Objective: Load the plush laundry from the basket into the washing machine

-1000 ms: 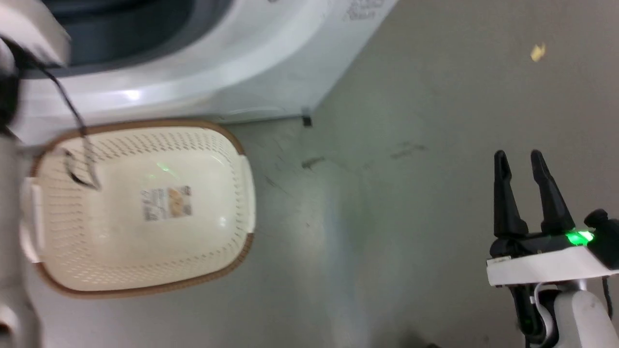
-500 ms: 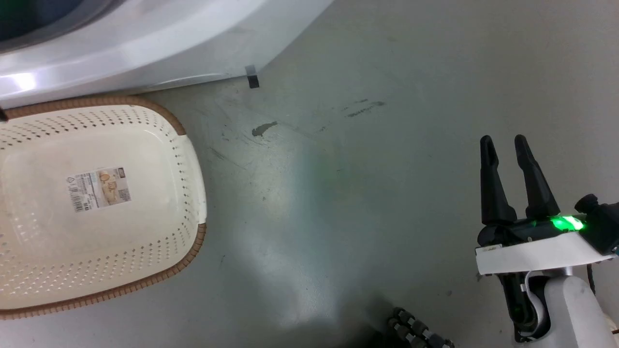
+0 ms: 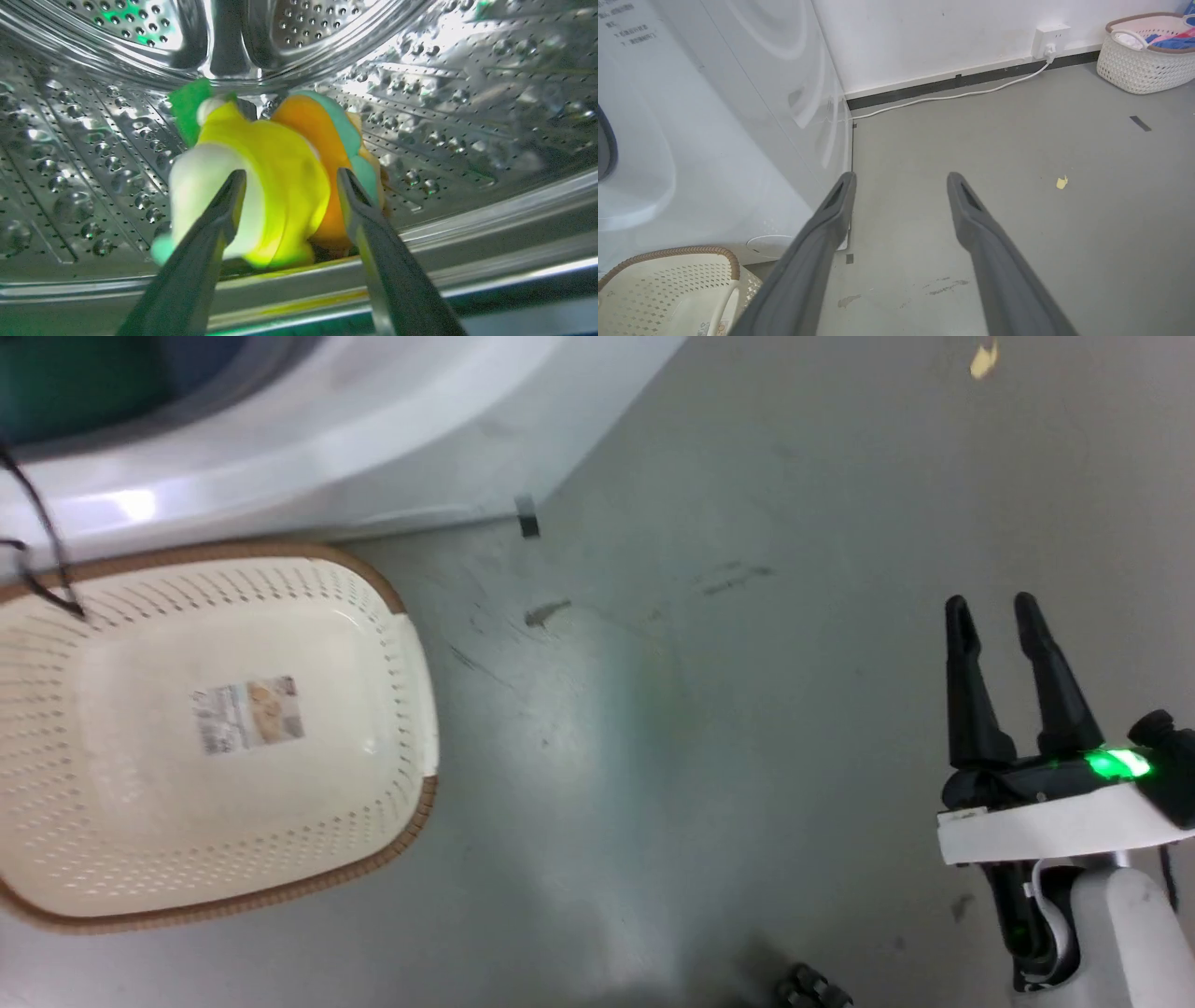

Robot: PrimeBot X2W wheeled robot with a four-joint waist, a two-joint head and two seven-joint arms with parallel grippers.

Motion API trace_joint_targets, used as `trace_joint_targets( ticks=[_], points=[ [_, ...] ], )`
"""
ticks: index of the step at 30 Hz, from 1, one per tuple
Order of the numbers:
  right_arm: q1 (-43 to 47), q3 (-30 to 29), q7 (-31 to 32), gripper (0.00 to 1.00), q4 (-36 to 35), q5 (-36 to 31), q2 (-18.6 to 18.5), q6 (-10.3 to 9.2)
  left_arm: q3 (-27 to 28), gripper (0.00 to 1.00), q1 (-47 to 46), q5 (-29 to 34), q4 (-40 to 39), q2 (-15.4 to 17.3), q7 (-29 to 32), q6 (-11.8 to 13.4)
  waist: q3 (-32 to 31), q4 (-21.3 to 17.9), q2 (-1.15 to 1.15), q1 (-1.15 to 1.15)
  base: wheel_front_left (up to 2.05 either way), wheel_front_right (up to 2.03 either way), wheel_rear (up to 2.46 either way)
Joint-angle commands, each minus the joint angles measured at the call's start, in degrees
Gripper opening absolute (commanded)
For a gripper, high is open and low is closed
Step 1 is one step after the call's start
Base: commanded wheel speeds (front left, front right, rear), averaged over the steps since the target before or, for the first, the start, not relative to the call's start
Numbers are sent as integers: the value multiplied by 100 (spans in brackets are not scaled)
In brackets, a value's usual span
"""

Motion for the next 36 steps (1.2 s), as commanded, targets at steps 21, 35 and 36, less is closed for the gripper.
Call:
trace_joint_targets(
  ticks=[21,35,36],
  points=[
    [1119,-407,-25,100,56,-1274,-6,-4,382,100,4266,-819,-1412,-1534,-2667,213,-2850,1524,0,0,0,0,0],
    [1619,-226,-25,100,126,-1238,-6,-4,810,100,7454,-621,-4355,-2304,-2670,581,-3643,1682,0,0,0,0,0],
    [1649,-218,-25,100,124,-1228,-6,-4,793,100,7596,-539,-4405,-2323,-2670,604,-3668,1683,0,0,0,0,0]
  ],
)
